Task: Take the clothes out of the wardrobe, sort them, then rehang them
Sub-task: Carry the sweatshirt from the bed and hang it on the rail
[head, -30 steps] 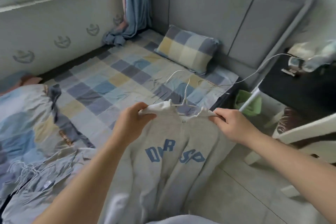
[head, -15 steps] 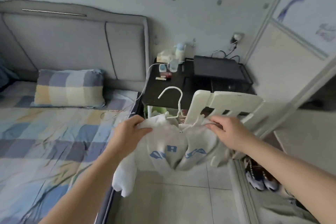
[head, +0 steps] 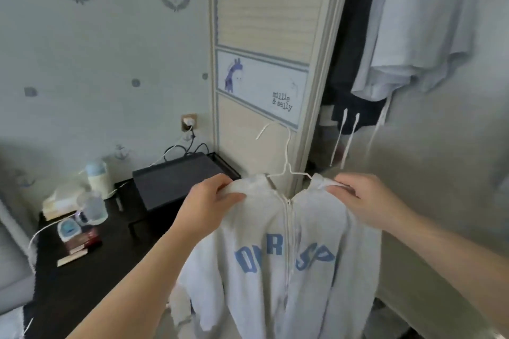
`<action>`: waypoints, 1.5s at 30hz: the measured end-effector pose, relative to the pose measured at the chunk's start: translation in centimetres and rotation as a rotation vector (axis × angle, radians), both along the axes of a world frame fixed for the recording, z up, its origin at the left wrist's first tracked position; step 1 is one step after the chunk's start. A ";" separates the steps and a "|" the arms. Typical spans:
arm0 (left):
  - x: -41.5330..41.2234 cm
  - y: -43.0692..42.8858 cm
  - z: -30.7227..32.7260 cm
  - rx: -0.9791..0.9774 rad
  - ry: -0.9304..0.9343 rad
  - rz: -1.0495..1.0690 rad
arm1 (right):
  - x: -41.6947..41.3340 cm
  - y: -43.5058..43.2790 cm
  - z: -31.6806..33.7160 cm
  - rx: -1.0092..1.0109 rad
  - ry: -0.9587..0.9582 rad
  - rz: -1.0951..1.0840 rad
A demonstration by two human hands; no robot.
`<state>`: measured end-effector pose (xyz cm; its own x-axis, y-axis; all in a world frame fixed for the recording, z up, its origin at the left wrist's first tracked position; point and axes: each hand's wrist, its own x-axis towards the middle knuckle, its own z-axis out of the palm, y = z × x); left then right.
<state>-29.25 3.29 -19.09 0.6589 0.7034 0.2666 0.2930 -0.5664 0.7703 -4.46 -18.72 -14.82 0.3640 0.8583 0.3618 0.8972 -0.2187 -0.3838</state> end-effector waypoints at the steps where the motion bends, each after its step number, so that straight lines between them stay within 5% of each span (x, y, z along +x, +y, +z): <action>1: 2.0 0.9 0.8 0.014 -0.004 -0.053 | 0.9 -0.2 0.9 0.006 -0.010 -0.049; 10: 20.9 3.4 8.1 0.174 -0.086 -0.428 | 7.9 -5.2 8.8 0.049 -0.135 -0.479; 20: 40.5 -3.2 19.1 0.393 -0.305 -0.646 | 14.6 -12.5 19.1 0.166 -0.196 -0.742; 32: 58.1 -12.2 31.9 0.345 -0.563 -0.891 | 19.8 -17.7 30.4 0.273 -0.287 -0.891; 45: 70.5 -19.3 42.1 -0.093 -0.870 -1.059 | 26.6 -15.9 42.6 0.404 -0.573 -1.300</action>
